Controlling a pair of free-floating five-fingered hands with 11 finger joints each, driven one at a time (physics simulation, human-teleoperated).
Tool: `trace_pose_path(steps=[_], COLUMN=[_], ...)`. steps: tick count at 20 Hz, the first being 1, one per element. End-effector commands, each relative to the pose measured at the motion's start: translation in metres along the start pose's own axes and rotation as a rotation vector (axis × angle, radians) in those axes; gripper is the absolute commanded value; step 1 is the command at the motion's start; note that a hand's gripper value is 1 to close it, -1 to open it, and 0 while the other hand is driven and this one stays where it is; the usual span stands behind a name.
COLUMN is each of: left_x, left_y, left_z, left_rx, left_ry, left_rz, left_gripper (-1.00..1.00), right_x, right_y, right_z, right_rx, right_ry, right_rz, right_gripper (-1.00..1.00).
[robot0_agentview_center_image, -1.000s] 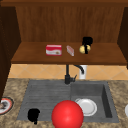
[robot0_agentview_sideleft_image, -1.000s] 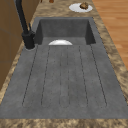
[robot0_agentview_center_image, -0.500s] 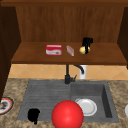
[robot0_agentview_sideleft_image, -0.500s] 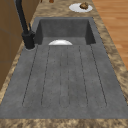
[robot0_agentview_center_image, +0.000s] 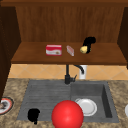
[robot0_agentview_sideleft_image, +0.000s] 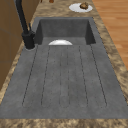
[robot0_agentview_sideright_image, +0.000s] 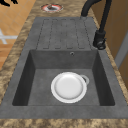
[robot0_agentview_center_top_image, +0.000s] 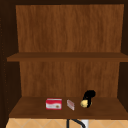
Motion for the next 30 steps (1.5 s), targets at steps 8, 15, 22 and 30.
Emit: trace_pose_path(steps=[8,15,22,30], left_x=[0.0,0.0,0.0,0.0], left_y=[0.0,0.0,0.0,0.0], left_z=[0.0,0.0,0.0,0.0], left_rx=[0.0,0.0,0.0,0.0], left_ry=[0.0,0.0,0.0,0.0], left_rz=[0.0,0.0,0.0,0.0], left_gripper=[0.0,0.0,0.0,0.0], right_x=[-0.01,-0.007,-0.008,-0.013], right_y=[0.014,-0.046,-0.078,-0.071], right_z=[0.01,0.037,0.071,0.123], right_rx=[-0.12,-0.153,-0.208,-0.299], right_ry=[-0.017,0.047,0.065,0.036], right_rz=[-0.06,0.032,0.132,0.083], right_gripper=[-1.0,-1.0,-1.0,-1.0])
